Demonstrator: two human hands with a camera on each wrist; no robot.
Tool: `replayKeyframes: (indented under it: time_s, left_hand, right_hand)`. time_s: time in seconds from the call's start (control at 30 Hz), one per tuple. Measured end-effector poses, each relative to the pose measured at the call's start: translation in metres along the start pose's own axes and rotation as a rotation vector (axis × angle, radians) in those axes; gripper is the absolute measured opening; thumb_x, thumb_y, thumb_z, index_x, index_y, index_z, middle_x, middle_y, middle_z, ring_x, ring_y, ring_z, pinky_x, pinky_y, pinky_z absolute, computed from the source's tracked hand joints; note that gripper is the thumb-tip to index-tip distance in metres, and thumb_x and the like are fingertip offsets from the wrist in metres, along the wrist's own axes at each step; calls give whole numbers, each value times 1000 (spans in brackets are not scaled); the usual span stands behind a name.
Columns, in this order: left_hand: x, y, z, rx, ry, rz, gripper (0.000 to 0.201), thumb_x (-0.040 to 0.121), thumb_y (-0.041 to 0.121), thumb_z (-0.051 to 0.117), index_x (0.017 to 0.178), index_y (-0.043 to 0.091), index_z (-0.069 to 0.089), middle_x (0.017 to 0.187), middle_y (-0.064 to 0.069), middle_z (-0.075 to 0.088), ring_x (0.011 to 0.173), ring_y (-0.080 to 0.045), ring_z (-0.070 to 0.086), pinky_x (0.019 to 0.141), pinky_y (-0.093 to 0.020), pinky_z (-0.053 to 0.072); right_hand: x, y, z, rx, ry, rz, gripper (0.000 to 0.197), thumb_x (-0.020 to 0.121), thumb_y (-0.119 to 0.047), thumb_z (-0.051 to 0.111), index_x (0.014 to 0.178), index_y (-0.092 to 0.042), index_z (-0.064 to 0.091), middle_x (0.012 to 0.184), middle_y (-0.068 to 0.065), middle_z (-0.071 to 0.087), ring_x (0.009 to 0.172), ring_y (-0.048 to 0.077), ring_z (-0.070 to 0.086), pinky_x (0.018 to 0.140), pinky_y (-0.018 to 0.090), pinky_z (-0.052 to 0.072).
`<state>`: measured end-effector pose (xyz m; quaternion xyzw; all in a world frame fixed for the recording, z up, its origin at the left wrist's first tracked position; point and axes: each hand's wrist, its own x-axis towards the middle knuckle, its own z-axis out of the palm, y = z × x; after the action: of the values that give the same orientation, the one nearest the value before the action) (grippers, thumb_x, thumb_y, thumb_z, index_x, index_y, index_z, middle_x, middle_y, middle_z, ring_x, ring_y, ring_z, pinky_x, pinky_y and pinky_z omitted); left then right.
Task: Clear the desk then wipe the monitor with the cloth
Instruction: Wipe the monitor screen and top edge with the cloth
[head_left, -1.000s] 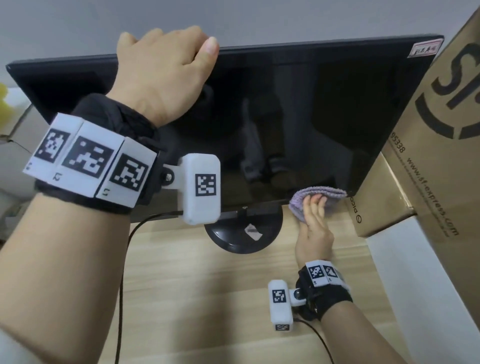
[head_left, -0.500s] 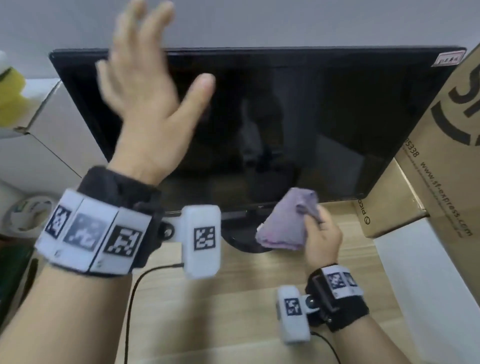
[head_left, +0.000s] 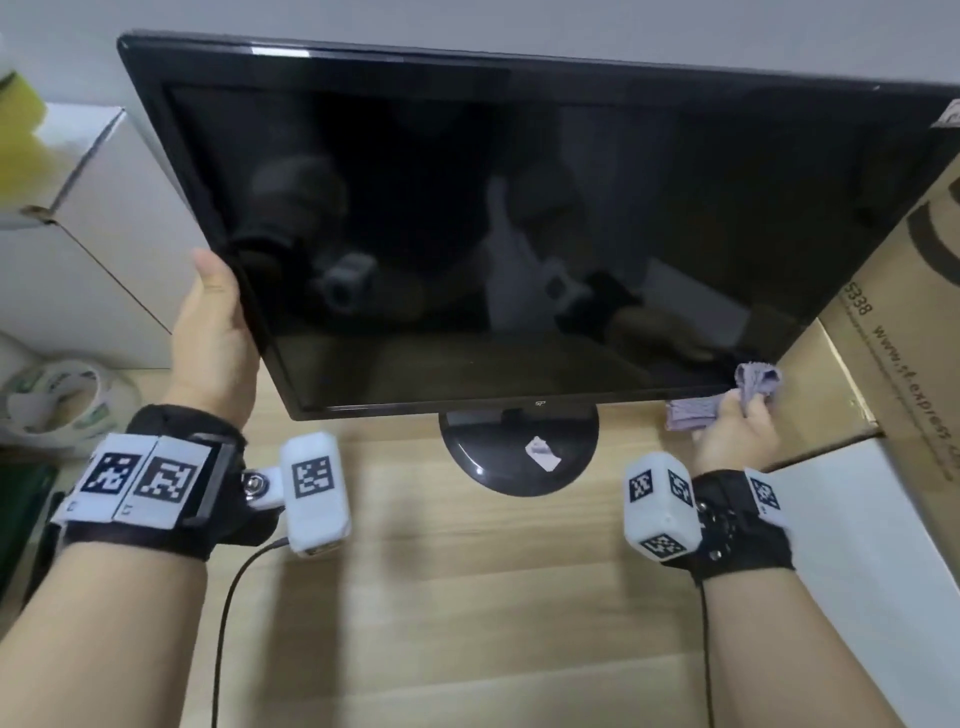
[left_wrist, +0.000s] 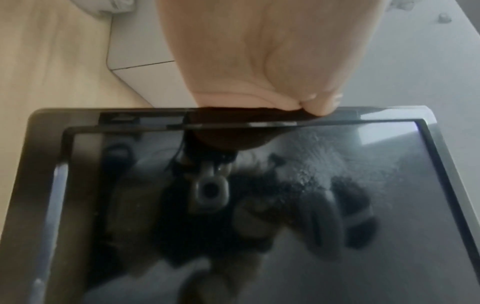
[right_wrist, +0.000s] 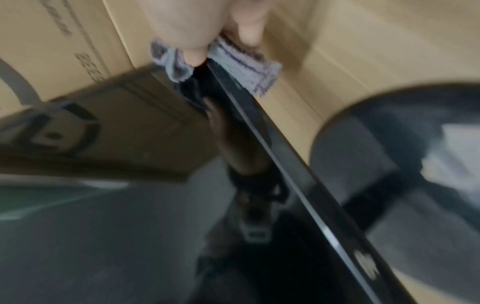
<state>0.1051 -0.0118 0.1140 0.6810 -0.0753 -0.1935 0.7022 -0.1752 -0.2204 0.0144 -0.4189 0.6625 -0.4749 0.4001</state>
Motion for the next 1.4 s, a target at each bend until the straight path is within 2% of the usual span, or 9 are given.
replayKeyframes:
  time_s: [0.07,0.3,0.43,0.9,1.07,1.13,1.23,1.33,1.4]
  left_hand:
    - [5,-3,0,-27,-17,-1,49,101,35,16,132,9,42,86,27,57,74,15,56,72,-3,46]
    - [19,-19,-21,-134,-205,-30,51,99,42,17,134,14,41,130,5,52,128,-10,46,108,-23,35]
    - [24,-24,-27,-168,-325,-6,50,97,43,19,133,16,43,135,1,51,131,-14,43,113,-32,29]
    - [17,-3,-40,77,-486,-33,54,99,33,16,139,-2,29,147,-18,35,135,-26,36,76,-2,43]
    - [27,-9,-48,108,-647,-104,38,95,50,17,124,34,36,139,9,40,133,-14,37,111,-29,29]
    - [32,-6,-54,188,-702,-49,33,96,47,14,121,39,33,136,14,38,128,-7,38,110,-27,30]
    - [40,0,-63,324,-805,20,39,94,53,17,129,42,31,147,11,33,135,-12,37,113,-38,30]
    - [41,4,-67,353,-849,40,44,94,52,20,131,35,34,144,4,41,130,-17,45,110,-40,36]
    - [40,4,-65,341,-835,47,38,97,46,18,128,33,36,136,4,48,122,-17,51,104,-35,41]
  right_hand:
    - [-16,5,14,-4,6,28,37,95,-21,44,129,-8,52,119,10,60,111,27,56,95,30,40]
    - [-117,29,68,8,-144,27,29,96,-20,42,115,-7,59,93,3,57,86,19,52,80,32,41]
    - [-167,27,85,-4,-247,26,29,96,-16,42,116,-5,59,96,5,56,92,21,53,87,32,41]
    - [-255,2,120,297,-567,570,15,97,-6,41,88,-4,52,78,8,60,67,16,59,79,36,49]
    - [-272,-2,134,228,-732,749,19,96,-9,43,94,4,56,97,22,60,94,37,62,91,43,47]
    - [-274,4,143,248,-821,846,19,96,-9,40,102,2,54,93,16,59,77,27,68,76,36,53]
    - [-266,16,154,268,-863,961,25,97,-9,38,75,-5,48,73,8,52,39,10,58,39,17,46]
    - [-248,12,141,355,-833,1006,20,91,4,46,72,0,51,53,10,56,31,9,50,31,12,38]
    - [-238,-5,118,478,-823,955,16,64,21,67,75,13,57,63,25,64,40,18,60,40,10,44]
